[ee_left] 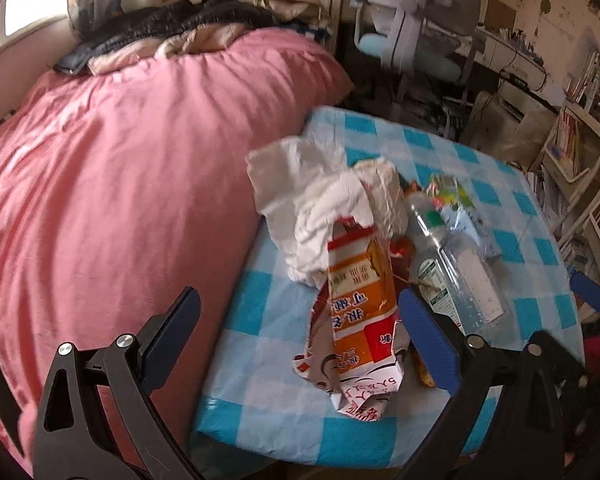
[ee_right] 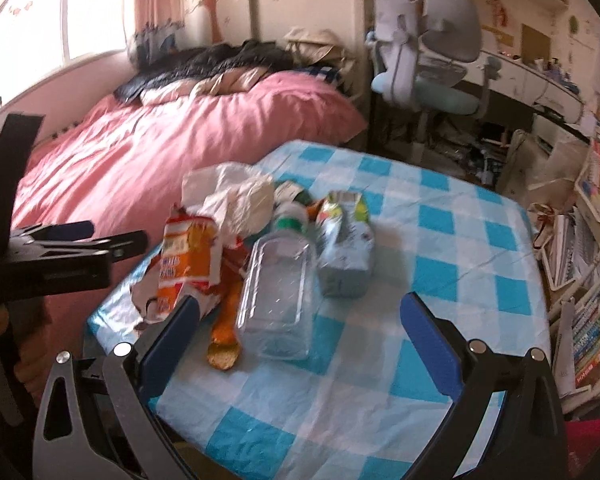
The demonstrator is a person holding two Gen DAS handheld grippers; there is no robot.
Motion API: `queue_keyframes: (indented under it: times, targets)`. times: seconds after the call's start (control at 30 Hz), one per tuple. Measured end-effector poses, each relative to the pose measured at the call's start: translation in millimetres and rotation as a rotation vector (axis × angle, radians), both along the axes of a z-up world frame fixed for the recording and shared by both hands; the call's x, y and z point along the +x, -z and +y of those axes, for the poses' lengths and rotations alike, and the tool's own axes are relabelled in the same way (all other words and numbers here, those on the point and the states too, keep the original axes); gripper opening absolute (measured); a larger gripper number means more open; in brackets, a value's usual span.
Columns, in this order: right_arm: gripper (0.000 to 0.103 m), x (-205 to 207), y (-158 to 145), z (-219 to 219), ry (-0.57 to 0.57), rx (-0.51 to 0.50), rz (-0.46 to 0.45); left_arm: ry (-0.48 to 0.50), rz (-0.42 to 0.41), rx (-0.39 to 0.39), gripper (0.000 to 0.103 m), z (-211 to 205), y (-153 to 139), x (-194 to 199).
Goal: Collect trash
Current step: 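Move both tools toward the trash pile on the checked table, then grasp the clear plastic bottle with the right tool while the left grasps the orange wrapper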
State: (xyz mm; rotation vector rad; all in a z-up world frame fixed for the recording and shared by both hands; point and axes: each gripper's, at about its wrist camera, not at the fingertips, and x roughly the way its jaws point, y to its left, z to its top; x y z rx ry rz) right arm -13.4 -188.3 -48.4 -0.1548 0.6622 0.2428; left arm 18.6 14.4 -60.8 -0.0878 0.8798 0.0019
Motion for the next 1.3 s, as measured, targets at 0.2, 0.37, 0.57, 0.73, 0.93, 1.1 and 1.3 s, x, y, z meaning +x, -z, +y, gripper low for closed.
queue_keyframes:
  times: [0.2,0.37,0.57,0.73,0.93,1.1,1.3]
  targets:
    - [0.089,12.5,14.4,11.6,-0.02,0.013,0.061,-0.008,0.014,0.001,0.096,-8.7,16.9,14.0]
    - [0.081,24.4,26.6,10.6,-0.007,0.043,0.138,0.008,0.03,0.008,0.095,-15.0,25.1,23.6]
    - [0.072,37.6,40.9,11.1,0.003,0.039,0.185,0.069,0.086,-0.046,0.04,-18.4,32.6,35.5]
    - [0.056,43.0,46.9,6.0,0.013,0.073,0.228,0.104,0.088,-0.128,0.002,-15.2,21.7,35.3]
    - [0.055,37.7,34.7,-6.8,0.022,0.135,0.195,0.093,0.018,-0.178,0.001,-0.7,-2.9,26.7]
    - [0.055,36.5,26.0,-16.0,0.02,0.191,0.193,0.063,-0.023,-0.261,0.001,19.2,-12.7,22.0]
    - [0.055,28.3,10.8,-28.4,0.014,0.25,0.157,0.071,-0.12,-0.316,0.001,30.3,-37.1,8.7]
